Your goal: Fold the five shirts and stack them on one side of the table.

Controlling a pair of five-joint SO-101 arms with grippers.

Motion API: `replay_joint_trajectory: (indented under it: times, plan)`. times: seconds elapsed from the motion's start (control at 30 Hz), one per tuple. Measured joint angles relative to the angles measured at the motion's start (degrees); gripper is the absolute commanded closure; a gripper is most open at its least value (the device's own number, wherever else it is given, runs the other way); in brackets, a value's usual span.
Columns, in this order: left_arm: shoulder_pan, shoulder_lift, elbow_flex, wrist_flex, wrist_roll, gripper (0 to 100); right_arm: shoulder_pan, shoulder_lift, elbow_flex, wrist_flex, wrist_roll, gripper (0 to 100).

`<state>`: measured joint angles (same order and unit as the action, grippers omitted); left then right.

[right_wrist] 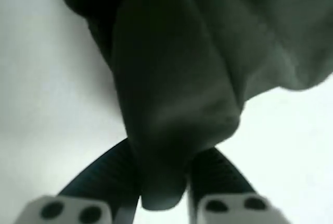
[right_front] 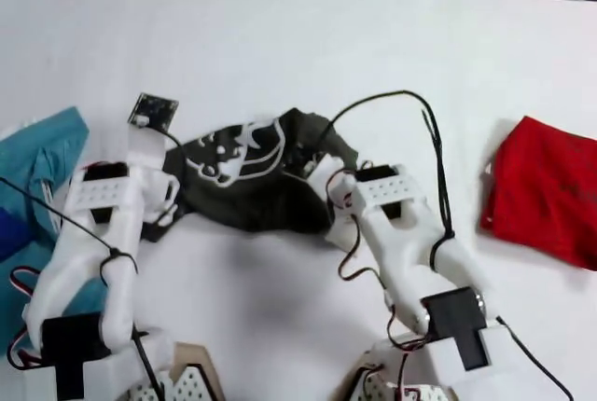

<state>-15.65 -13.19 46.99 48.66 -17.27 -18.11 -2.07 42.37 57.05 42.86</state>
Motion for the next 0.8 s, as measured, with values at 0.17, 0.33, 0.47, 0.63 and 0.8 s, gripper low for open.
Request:
replay_joint_trajectory:
  times: [0.17,0.33,0.47,0.63,0.8]
  plan:
    - [0.0,0.0,0.0,0.0,0.0,79,2.1,0.0,-5.4,-0.1,0.0,97.8]
    - [0.0,0.0,0.0,0.0,0.0,79,3.4,0.4,-16.4,-0.1,0.0,97.8]
    - [0.0,0.0,0.0,0.3,-0.4,79,1.4,0.9,-24.0,-0.2,0.0,97.8]
    - [0.2,-0.3,-6.1,12.0,-3.5,79,1.2,0.9,-32.8,-0.2,0.0,97.8]
    - [7.8,-0.7,-20.0,30.6,-4.1,79,2.1,0.9,-43.3,-0.5,3.7,97.8]
